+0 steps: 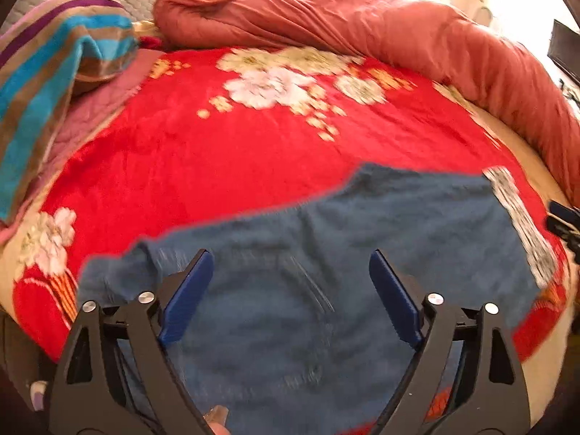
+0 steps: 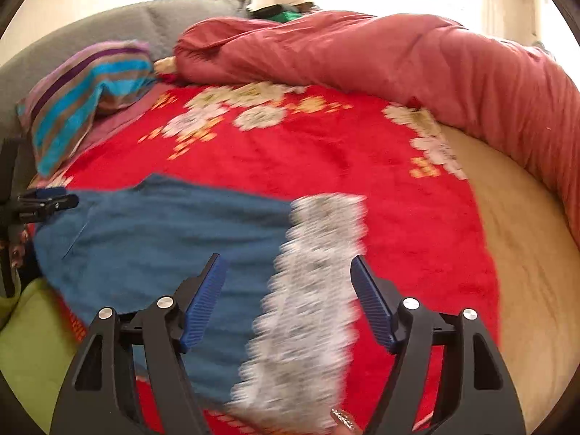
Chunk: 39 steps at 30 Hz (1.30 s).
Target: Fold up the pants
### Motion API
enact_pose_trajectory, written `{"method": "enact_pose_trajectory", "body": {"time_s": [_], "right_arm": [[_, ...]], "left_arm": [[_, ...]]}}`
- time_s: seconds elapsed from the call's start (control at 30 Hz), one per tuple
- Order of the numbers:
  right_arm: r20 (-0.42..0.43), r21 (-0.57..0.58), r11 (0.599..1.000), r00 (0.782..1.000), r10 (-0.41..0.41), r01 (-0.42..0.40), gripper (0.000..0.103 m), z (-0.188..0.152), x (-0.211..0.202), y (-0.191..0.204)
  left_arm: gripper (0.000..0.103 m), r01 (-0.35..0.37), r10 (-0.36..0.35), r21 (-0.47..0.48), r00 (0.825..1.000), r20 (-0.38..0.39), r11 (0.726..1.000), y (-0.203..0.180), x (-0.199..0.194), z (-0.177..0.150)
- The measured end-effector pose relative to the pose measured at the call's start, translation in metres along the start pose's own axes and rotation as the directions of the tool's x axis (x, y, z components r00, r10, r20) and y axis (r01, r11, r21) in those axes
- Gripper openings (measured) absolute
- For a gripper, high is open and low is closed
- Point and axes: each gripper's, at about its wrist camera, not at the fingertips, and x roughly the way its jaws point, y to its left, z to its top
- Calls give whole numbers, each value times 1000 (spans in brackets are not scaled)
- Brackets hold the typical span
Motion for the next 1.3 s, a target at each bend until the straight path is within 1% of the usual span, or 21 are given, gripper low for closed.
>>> {"method": "enact_pose_trajectory", "body": {"time_s": [0.07, 0.13, 0.17, 0.2, 0.23, 0.27, 0.3, 0.33, 0.43, 0.63, 0.7, 0.77, 0.8, 0.87, 0.97, 1.03, 1.1, 1.17, 1.2, 1.23, 1.3], "right_arm": [[-22, -54, 998, 999, 27, -28, 70, -3, 6, 25], [-46, -123, 991, 998, 43, -48, 70, -5, 16, 51], [-60, -149, 988, 998, 36, -44, 70, -5, 20, 59], [-91, -174, 985, 996, -1, -15, 71, -7, 27, 65], [-117, -183, 983, 993, -31, 9, 78, -10, 33, 66], [-140, -185, 982, 988, -63, 37, 78, -13, 37, 65], [-183, -180, 979, 975, -126, 93, 78, -18, 44, 57], [-198, -164, 981, 970, -140, 108, 78, -21, 46, 50], [-208, -38, 996, 974, -91, 84, 78, -31, 38, 22], [-186, -36, 996, 978, -92, 87, 80, -42, 35, 21], [-181, -42, 996, 979, -91, 85, 80, -40, 29, 23], [-151, -48, 996, 985, -78, 72, 80, -37, 18, 27], [-136, -47, 997, 989, -62, 56, 80, -36, 13, 30], [-117, -43, 999, 992, -36, 31, 80, -35, 7, 34], [-104, -43, 999, 995, 10, -14, 80, -34, 2, 45], [-110, -64, 997, 993, 39, -46, 80, -36, 3, 55], [-126, -75, 996, 991, 47, -57, 80, -37, 6, 59], [-160, -70, 996, 986, 46, -58, 80, -42, 13, 60], [-191, -70, 997, 981, 28, -42, 80, -46, 19, 59], [-206, -71, 997, 978, 20, -35, 81, -50, 24, 59], [-187, -71, 997, 982, 17, -31, 81, -54, 24, 60]], "left_arm": [[86, -9, 10, 38, 999, -33, 999, -8, 7, -10], [86, -46, 50, 49, 996, -78, 998, -9, 20, -14], [86, -76, 79, 29, 991, -110, 997, -3, 28, -16], [87, -97, 97, 2, 987, -125, 995, 6, 32, -17], [88, -100, 95, -30, 986, -135, 995, 16, 35, -18], [88, -64, 54, -69, 989, -139, 996, 25, 36, -18], [88, -32, 19, -97, 991, -132, 995, 33, 35, -19], [88, -19, 5, -109, 992, -124, 994, 36, 33, -20], [88, -30, 19, -85, 992, -126, 996, 35, 34, -21], [88, -38, 27, -77, 991, -131, 996, 31, 33, -23], [88, -73, 64, -68, 990, -124, 995, 27, 25, -24], [88, -93, 90, -30, 993, -83, 995, 14, 8, -24], [89, -79, 79, 6, 995, -53, 997, 3, -3, -24], [90, -67, 68, 56, 997, -27, 996, -12, -13, -24], [91, -53, 57, 175, 998, -18, 983, -47, -19, -28], [91, -47, 59, 252, 997, -42, 967, -65, -13, -35], [91, -30, 63, 299, 993, -99, 954, -76, 1, -45], [91, -9, 66, 316, 983, -170, 949, -79, 17, -52], [91, 0, 69, 321, 976, -205, 947, -79, 25, -57], [92, 5, 67, 320, 974, -214, 948, -79, 27, -58], [93, 18, 51, 304, 974, -219, 952, -74, 27, -58]]}}
